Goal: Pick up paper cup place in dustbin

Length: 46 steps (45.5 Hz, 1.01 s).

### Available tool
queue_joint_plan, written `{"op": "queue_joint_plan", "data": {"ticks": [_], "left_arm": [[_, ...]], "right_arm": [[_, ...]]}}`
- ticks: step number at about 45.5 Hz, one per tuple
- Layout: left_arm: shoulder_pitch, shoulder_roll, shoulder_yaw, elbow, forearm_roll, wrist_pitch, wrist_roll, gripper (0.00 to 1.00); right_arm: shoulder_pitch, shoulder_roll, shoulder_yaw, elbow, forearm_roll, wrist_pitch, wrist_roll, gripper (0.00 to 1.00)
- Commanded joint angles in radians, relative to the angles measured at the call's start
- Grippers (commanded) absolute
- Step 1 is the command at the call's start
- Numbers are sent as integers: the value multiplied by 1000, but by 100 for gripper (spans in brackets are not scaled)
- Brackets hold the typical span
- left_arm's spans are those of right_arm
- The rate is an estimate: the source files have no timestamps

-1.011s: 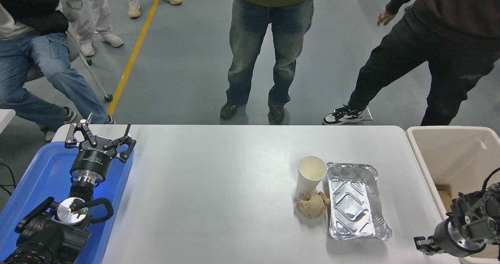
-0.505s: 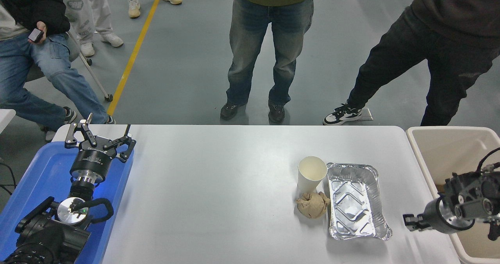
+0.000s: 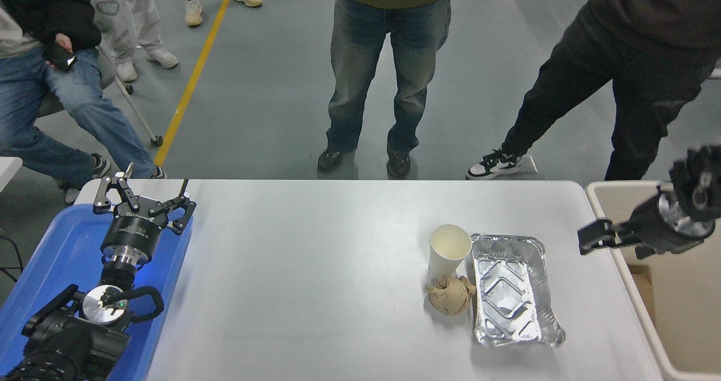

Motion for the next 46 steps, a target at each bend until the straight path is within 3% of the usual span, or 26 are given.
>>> {"op": "queue_joint_plan", "data": {"ticks": [1, 4, 14, 36, 46], "left_arm": [[0, 0, 0, 0, 0, 0, 0, 99], [0, 0, 0, -1, 0, 0, 0, 99], [0, 0, 0, -1, 0, 0, 0, 99], [0, 0, -2, -1, 0, 0, 0, 99], [0, 0, 0, -1, 0, 0, 1, 99]], "right_arm": [[308, 42, 37, 111, 3, 237, -6, 100], [351, 93, 49, 134, 28, 237, -6, 100], [412, 207, 71, 186, 278, 237, -11, 100], [458, 242, 66, 197, 290, 237, -11, 100], [233, 326, 136, 51, 281, 4, -11, 100]]}}
